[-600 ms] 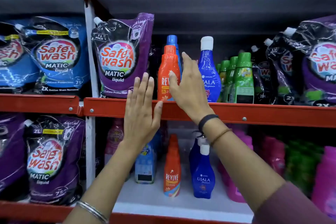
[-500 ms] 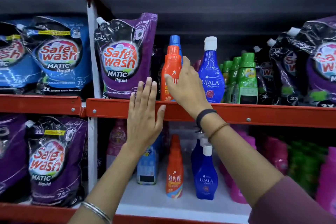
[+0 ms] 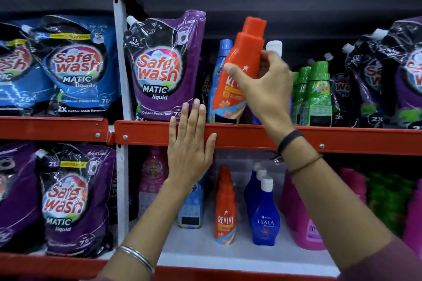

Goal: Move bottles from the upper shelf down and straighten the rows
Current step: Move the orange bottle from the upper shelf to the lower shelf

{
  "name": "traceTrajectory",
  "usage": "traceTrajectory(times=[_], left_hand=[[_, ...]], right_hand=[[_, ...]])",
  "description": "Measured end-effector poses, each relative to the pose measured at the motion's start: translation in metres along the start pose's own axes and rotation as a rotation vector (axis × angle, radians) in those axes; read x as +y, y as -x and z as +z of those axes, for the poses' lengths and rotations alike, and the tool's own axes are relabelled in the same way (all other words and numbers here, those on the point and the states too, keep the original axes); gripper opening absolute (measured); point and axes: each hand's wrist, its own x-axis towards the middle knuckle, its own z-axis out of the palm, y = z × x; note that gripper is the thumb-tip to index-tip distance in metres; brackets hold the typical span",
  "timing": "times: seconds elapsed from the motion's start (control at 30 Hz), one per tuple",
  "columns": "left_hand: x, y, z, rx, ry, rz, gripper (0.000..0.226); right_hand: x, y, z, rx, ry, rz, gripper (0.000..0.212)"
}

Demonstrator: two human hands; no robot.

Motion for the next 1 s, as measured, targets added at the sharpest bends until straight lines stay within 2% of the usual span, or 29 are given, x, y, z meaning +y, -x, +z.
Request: traceTrajectory(times=[0.3,0.47,0.77,1.0], left_hand=[[0.003,0.005,-0.003,-0.012,0.042,-0.004,0.054],[0.003,0.005,-0.004,-0.022,0.044,-0.007,0.053],[0.001,0.004,-0.003,-0.028,0.024,0.002,0.053],[-0.001,0.005,-0.002,-0.016,0.034,0.014,0.051]], right_hand=[[0.018,0.037,-0.055,-0.174,-0.219,0.193,0.047],[0.050,0.080,-0.068,-0.277,-0.216,0.273,0.060],[0.111,0.159,-0.052,-0.449,-0.073,0.446,0.050],[0.147,0.211,-0.023,-0.573,-0.030,0.582,0.058]])
